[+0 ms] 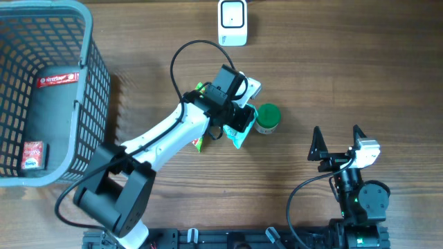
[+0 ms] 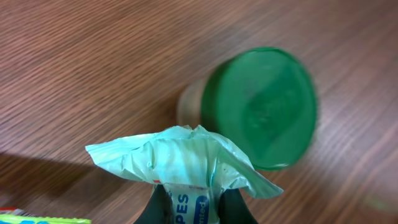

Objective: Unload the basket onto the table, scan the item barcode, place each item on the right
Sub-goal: 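Carry the wipes pack near the scanner and lay it beside the bag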

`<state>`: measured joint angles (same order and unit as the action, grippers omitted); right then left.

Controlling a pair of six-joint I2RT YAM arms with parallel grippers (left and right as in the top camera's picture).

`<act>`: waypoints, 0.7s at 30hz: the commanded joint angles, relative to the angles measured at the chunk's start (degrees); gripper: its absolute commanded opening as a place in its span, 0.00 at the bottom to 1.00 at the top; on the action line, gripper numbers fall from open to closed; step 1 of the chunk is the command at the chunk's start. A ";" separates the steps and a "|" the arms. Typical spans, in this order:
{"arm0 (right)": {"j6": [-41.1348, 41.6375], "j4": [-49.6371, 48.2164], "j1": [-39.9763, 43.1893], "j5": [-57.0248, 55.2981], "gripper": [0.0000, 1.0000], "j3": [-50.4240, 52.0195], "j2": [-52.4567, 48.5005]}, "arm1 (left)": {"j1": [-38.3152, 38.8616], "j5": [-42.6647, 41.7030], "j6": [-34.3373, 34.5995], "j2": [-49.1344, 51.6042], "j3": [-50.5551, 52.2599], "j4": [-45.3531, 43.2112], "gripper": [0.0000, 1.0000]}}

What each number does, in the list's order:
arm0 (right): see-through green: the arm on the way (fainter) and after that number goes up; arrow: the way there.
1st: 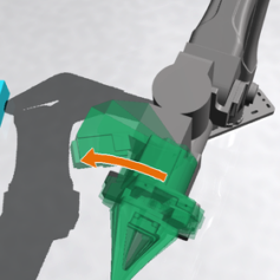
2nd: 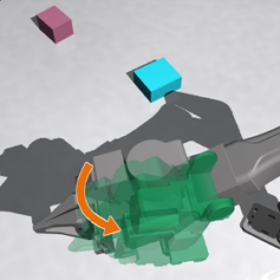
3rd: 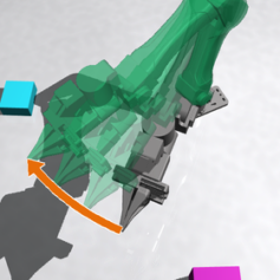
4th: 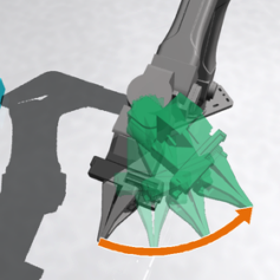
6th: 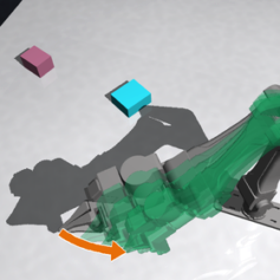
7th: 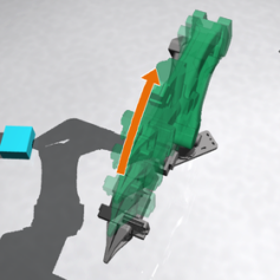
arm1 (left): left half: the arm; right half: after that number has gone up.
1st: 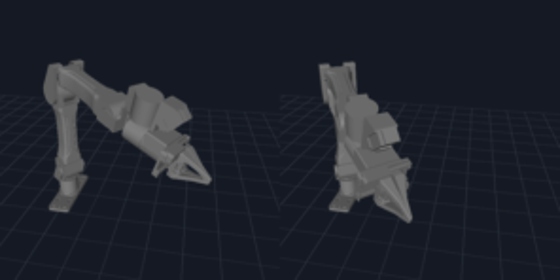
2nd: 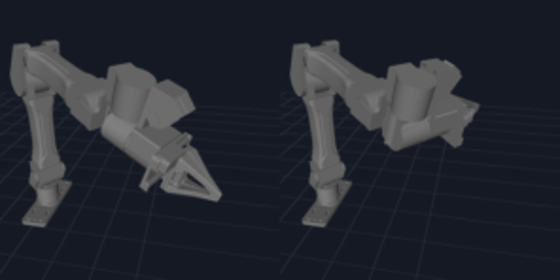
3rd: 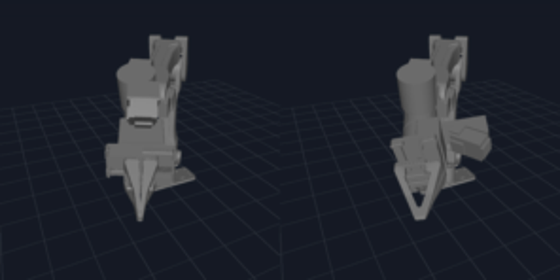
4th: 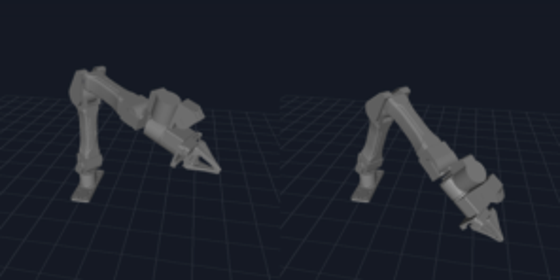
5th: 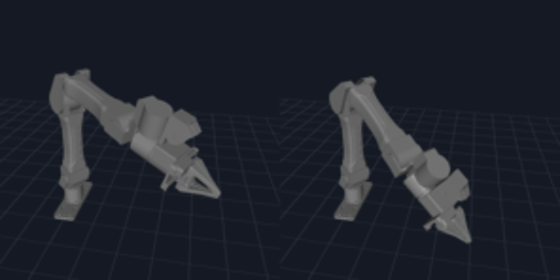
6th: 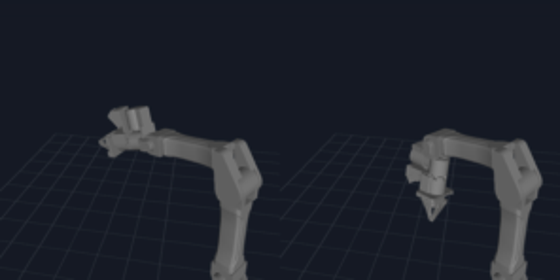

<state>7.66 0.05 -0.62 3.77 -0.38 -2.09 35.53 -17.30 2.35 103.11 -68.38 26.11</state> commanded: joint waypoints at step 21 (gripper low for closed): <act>-0.09 -0.13 -0.17 -0.94 1.00 0.09 0.02 | 0.02 0.04 5.44 -12.44 -1.79 4.28 0.04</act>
<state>7.66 0.05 -0.62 3.77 -0.38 -2.09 35.27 -15.90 6.70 89.49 -69.89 28.51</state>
